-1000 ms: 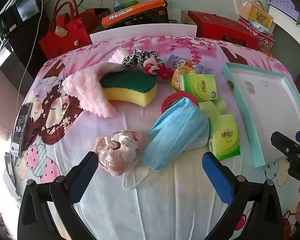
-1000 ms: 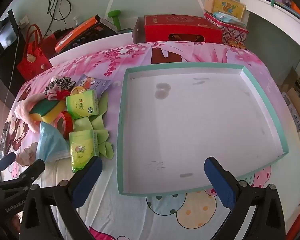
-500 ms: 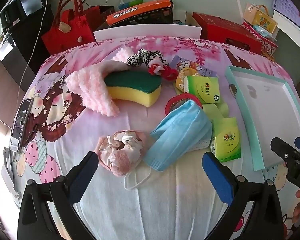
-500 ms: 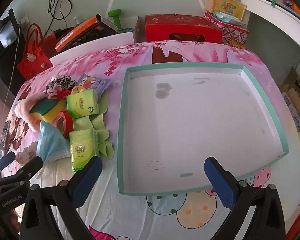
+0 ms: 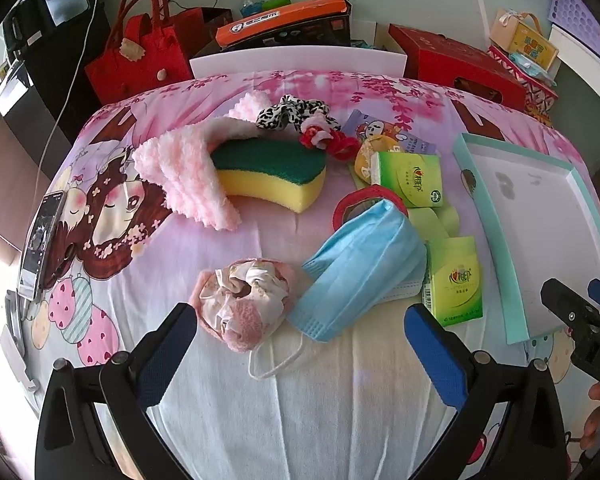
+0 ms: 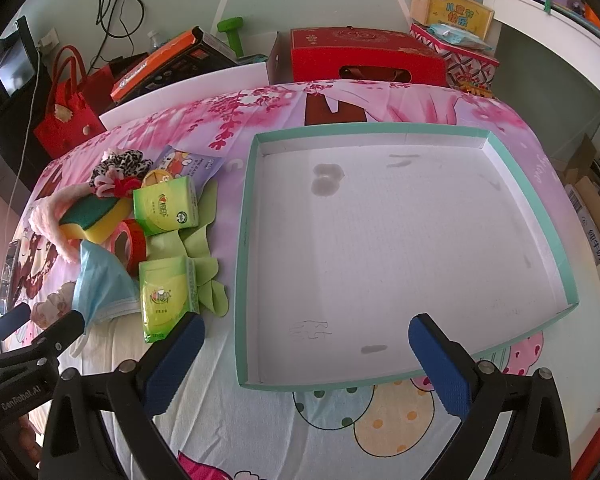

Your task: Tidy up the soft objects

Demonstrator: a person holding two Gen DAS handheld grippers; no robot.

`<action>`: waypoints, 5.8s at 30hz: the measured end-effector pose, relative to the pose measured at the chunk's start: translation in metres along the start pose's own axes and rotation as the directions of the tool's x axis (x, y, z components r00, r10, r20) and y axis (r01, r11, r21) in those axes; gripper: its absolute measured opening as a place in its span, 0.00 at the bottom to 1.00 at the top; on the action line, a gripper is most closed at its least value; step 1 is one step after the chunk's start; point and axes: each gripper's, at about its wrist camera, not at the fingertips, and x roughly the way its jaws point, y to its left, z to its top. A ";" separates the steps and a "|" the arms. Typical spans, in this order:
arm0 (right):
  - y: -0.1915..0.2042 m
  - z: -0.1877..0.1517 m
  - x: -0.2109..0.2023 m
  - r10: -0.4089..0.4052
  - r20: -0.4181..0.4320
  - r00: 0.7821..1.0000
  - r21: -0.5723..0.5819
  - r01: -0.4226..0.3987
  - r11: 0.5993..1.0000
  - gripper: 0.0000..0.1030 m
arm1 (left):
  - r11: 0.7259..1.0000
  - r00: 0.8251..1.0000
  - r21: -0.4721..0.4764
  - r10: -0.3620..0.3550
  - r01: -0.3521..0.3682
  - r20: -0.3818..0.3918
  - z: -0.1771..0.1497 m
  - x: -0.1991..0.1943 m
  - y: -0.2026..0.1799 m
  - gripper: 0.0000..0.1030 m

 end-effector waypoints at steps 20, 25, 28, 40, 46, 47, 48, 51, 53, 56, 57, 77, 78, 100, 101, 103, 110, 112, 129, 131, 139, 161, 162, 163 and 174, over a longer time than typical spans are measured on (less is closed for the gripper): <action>0.003 0.000 0.001 -0.001 -0.004 1.000 -0.002 0.001 1.000 1.00 | 1.000 1.000 -0.018 -0.020 0.020 0.018 0.002 -0.003 0.000 1.00; 0.003 0.000 0.001 0.000 -0.004 1.000 -0.003 0.000 1.000 1.00 | 1.000 1.000 -0.022 -0.022 0.023 0.018 0.003 -0.003 0.001 1.00; 0.003 0.000 0.001 0.000 -0.005 1.000 -0.003 0.000 1.000 1.00 | 0.999 1.000 -0.022 -0.023 0.023 0.022 0.003 -0.003 0.002 1.00; 0.003 0.000 0.001 0.000 -0.005 1.000 -0.003 0.000 1.000 1.00 | 0.999 0.999 -0.023 -0.023 0.024 0.023 0.003 -0.004 0.004 1.00; 0.003 0.000 0.001 0.000 -0.005 1.000 -0.002 0.000 1.000 1.00 | 0.999 0.999 -0.027 -0.022 0.023 0.026 0.003 -0.005 0.004 1.00; 0.002 0.000 0.001 0.000 -0.005 1.000 -0.003 0.000 1.000 1.00 | 0.999 0.999 -0.028 -0.022 0.023 0.026 0.003 -0.005 0.004 1.00; 0.003 0.000 0.001 0.000 -0.005 1.000 -0.003 0.000 1.000 1.00 | 0.999 0.999 -0.028 -0.023 0.023 0.027 0.004 -0.005 0.005 1.00; 0.003 0.000 0.001 0.001 -0.006 1.000 -0.003 -0.001 1.000 1.00 | 0.999 0.999 -0.028 -0.023 0.024 0.031 0.004 -0.006 0.005 1.00; 0.003 0.000 0.000 0.000 -0.005 1.000 -0.002 0.000 1.000 1.00 | 0.999 0.999 -0.029 -0.025 0.026 0.033 0.004 -0.006 0.006 1.00; 0.003 0.000 0.000 0.001 -0.006 1.000 -0.002 -0.001 1.000 1.00 | 0.999 0.999 -0.034 -0.026 0.027 0.036 0.004 -0.007 0.008 1.00; 0.002 0.001 0.000 0.001 -0.006 1.000 -0.002 -0.001 1.000 1.00 | 0.999 0.999 -0.038 -0.027 0.028 0.039 0.004 -0.008 0.009 1.00; 0.078 0.007 0.015 0.113 0.028 0.993 -0.187 -0.106 0.977 0.98 | 0.968 1.000 -0.250 0.014 -0.007 0.024 0.005 0.007 0.079 1.00; 0.081 0.006 0.018 0.108 0.015 0.994 -0.192 -0.103 0.976 0.94 | 0.969 1.000 -0.246 0.020 -0.016 0.013 0.004 0.011 0.079 1.00; 0.104 -0.001 0.042 0.081 -0.045 0.996 -0.278 -0.091 0.956 0.49 | 0.966 0.995 -0.257 -0.004 -0.022 -0.100 -0.002 0.045 0.079 0.85; 0.104 -0.001 0.042 0.079 -0.045 0.996 -0.275 -0.088 0.957 0.49 | 0.965 0.994 -0.262 -0.016 -0.012 -0.105 -0.002 0.046 0.079 0.79; 0.103 0.000 0.042 0.078 -0.045 0.996 -0.272 -0.087 0.958 0.49 | 0.961 0.992 -0.275 -0.056 0.022 -0.117 -0.003 0.051 0.079 0.72; 0.104 -0.001 0.043 0.072 -0.048 0.996 -0.274 -0.082 0.958 0.49 | 0.970 0.986 -0.239 -0.077 0.040 -0.147 -0.004 0.061 0.065 0.52; 0.105 0.000 0.044 0.068 -0.049 0.996 -0.276 -0.079 0.958 0.49 | 0.974 0.986 -0.223 -0.067 0.033 -0.150 -0.002 0.063 0.059 0.43; 0.093 0.002 0.036 0.103 -0.017 0.995 -0.246 -0.104 0.964 0.48 | 0.964 0.998 -0.263 -0.046 0.033 -0.042 0.018 0.040 0.060 0.12; 0.087 0.003 0.030 0.110 0.000 0.994 -0.224 -0.107 0.969 0.48 | 0.962 0.999 -0.271 -0.034 0.031 -0.007 0.022 0.028 0.060 0.12; 0.062 0.021 -0.003 0.069 0.096 0.993 -0.156 -0.053 0.986 0.48 | 0.975 0.992 -0.209 -0.050 0.073 0.113 0.043 -0.030 0.039 0.12; -0.140 0.032 -0.004 -0.306 0.034 0.951 0.323 0.280 0.904 0.48 | 0.864 0.935 0.407 -0.348 0.296 0.060 0.065 -0.022 -0.221 0.13; -0.144 0.030 -0.004 -0.312 0.026 0.950 0.331 0.286 0.899 0.48 | 0.858 0.935 0.420 -0.351 0.297 0.057 0.061 -0.019 -0.227 0.13; -0.147 0.029 -0.003 -0.312 0.022 0.950 0.337 0.287 0.897 0.48 | 0.853 0.934 0.429 -0.354 0.299 0.053 0.058 -0.016 -0.231 0.13; -0.151 0.026 -0.003 -0.314 0.020 0.949 0.348 0.288 0.892 0.57 | 0.853 0.942 0.442 -0.333 0.278 0.049 0.053 -0.003 -0.241 0.59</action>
